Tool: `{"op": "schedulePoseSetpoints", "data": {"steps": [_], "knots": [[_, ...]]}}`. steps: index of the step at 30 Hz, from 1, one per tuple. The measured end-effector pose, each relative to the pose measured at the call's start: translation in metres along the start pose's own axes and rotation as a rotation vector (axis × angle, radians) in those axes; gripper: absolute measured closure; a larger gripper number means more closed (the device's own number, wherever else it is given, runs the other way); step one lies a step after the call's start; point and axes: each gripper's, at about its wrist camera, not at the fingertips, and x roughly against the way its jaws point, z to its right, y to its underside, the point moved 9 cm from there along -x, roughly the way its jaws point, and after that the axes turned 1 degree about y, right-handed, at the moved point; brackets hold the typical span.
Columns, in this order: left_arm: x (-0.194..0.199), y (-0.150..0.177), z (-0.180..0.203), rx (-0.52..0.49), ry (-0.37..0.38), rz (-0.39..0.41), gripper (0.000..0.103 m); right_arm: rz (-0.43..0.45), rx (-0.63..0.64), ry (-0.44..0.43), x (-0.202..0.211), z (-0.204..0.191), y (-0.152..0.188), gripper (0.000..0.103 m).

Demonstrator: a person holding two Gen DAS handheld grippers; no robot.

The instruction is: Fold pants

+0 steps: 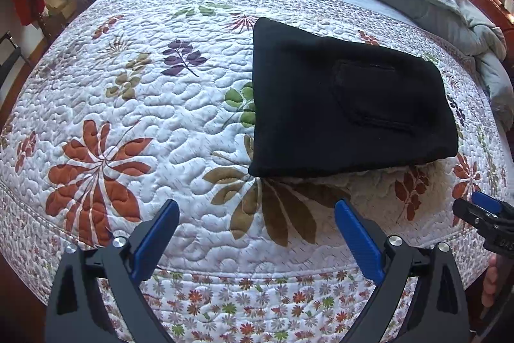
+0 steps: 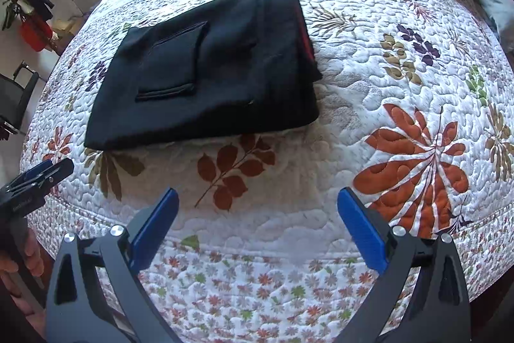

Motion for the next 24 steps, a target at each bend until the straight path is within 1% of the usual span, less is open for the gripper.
{"op": "schedulePoseSetpoints", "data": {"steps": [5, 12, 24], "knots": [[0.014, 0.001, 0.005, -0.017, -0.009, 0.019, 0.005, 0.004, 0.024, -0.011, 0.007, -0.013, 0.002, 0.004], [0.03, 0.004, 0.015, -0.047, -0.027, 0.041, 0.005, 0.024, 0.02, -0.02, 0.021, -0.023, 0.0, 0.004], [0.043, 0.007, 0.024, -0.073, -0.045, 0.055, 0.005, 0.026, 0.019, -0.013, 0.029, -0.027, 0.002, 0.004]]}}
